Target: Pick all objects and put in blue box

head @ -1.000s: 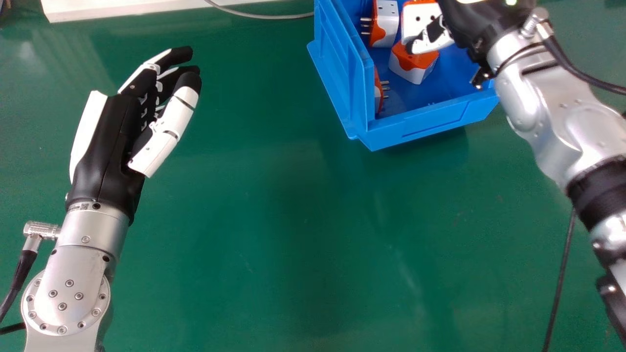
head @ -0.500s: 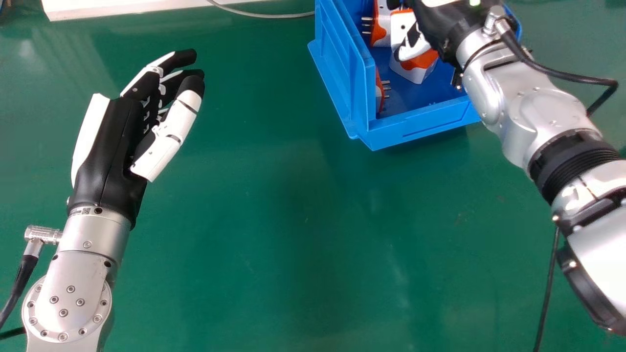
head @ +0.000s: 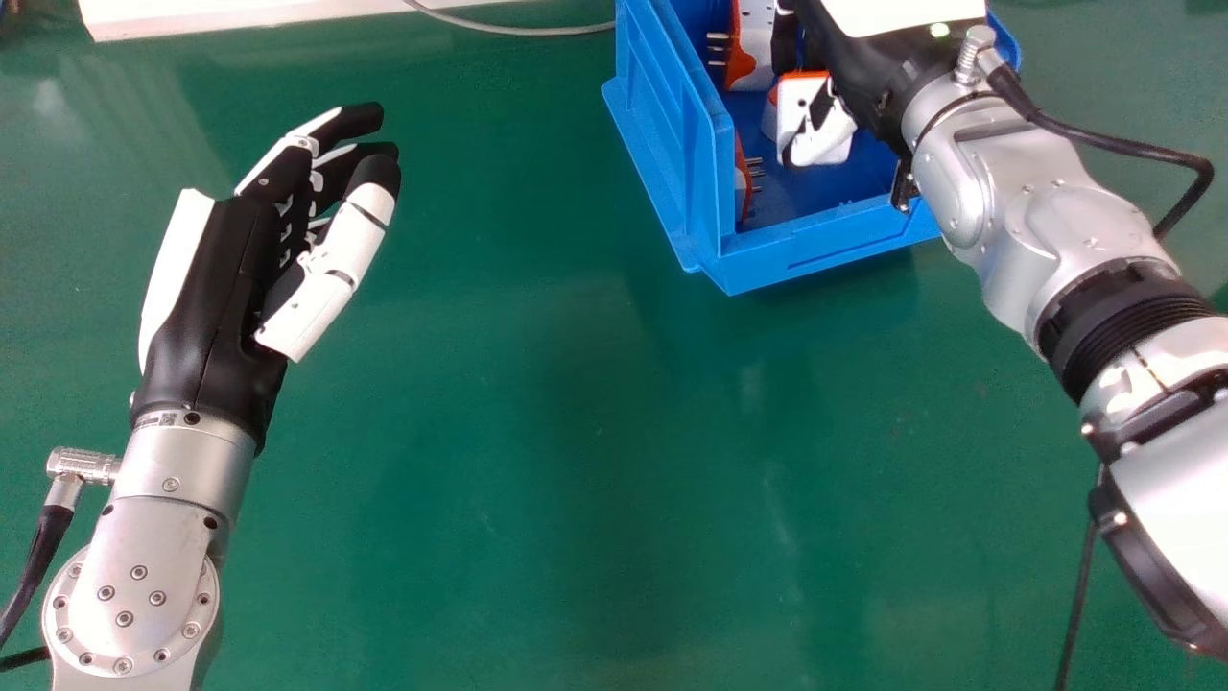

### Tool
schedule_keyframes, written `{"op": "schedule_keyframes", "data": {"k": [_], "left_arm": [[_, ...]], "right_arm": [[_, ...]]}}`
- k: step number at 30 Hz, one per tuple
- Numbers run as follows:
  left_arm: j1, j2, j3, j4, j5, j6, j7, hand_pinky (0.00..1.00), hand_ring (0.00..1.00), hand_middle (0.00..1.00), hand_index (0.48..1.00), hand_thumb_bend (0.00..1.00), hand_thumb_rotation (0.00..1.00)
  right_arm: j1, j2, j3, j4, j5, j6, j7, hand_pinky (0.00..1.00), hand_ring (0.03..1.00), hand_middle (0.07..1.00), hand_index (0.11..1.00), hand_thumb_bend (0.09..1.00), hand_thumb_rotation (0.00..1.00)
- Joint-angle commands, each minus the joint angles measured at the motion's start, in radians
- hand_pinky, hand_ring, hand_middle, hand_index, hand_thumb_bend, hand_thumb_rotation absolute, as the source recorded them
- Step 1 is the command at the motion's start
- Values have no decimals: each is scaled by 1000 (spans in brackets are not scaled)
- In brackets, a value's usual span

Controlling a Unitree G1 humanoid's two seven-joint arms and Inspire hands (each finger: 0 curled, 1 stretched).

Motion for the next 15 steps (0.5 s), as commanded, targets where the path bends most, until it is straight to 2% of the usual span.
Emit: {"op": "schedule_keyframes", "data": {"k": [1,3,4,8,11,15], "left_arm": [[3,0,4,-13,7,-21,11,772,844,820,838,348,701],[2,0,5,-4,6,-27,10,773,844,821,839,350,701],[1,1,6,0,6,-30,10,773,844,821,839,350,701],[-3,2,6,14,6,-39,9,773,843,817,837,364,701],[-8,4,7,29,4,-50,8,770,841,816,836,367,702],[-12,3,3,33,7,-54,10,763,841,815,834,367,702]], "right_arm": [[-22,-22,16,-35,-11,8,-15,691,815,836,821,642,113],[-17,-21,20,-37,-10,14,-8,792,882,895,885,662,136],[-15,-20,19,-40,-7,17,-3,792,882,895,885,662,136],[6,-16,20,-49,-2,31,-12,951,976,978,976,649,136],[14,-19,18,-55,0,27,-18,970,988,989,988,649,146],[8,-18,23,-53,-5,36,-16,986,995,996,996,647,152]]}}
